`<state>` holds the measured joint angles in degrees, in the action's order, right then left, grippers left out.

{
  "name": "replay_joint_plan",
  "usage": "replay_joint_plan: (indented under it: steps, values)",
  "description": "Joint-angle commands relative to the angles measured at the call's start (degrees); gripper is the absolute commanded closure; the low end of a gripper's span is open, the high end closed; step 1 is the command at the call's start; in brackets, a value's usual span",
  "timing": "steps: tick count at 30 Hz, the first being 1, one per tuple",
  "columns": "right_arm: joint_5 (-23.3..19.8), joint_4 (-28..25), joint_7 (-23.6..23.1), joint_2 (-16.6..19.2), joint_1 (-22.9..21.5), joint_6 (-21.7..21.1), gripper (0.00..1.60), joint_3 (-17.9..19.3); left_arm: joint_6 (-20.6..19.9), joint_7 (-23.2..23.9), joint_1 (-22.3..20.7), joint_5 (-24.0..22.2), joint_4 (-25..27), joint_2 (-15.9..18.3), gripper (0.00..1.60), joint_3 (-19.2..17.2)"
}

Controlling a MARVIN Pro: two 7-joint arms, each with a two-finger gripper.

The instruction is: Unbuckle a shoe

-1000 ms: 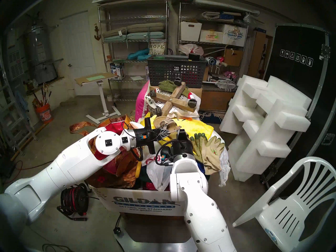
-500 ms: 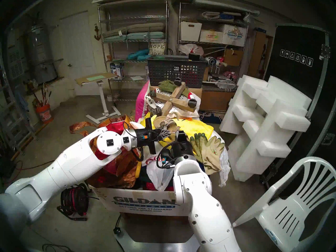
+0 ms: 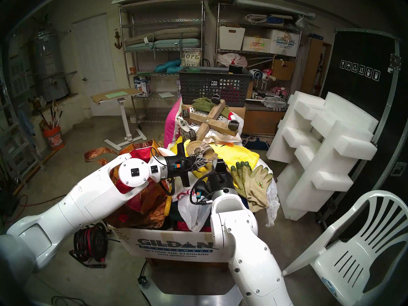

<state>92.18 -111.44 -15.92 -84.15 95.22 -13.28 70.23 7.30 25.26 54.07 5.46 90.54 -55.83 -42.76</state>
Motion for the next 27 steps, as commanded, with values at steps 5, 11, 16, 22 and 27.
replay_joint_plan:
  steps: [5, 11, 16, 22, 27]
  values:
    - [-3.2, -4.5, -2.4, 2.4, 1.2, 3.1, 1.6, 1.8, -0.3, -0.2, -0.8, -0.1, 1.5, -0.6, 1.6, -0.5]
    - [-3.6, -5.3, -1.9, 3.3, 2.0, 4.1, 1.6, 2.3, -0.3, -0.2, -0.7, -0.1, 1.7, -0.5, 1.6, -0.5]
    - [-3.6, -6.1, -0.9, 3.5, 2.8, 4.3, 1.6, 2.5, -0.4, -0.1, -0.7, -0.1, 1.9, -0.4, 1.6, -0.5]
    - [-4.0, -6.9, 0.8, 3.5, 3.7, 4.2, 1.6, 3.3, -0.7, -0.1, -0.4, -0.3, 2.5, 0.0, 1.6, -0.6]
    - [-4.0, -7.2, 1.1, 3.4, 3.8, 4.1, 1.6, 3.7, -0.6, 0.0, -0.4, -0.3, 2.6, 0.1, 1.6, -0.5]
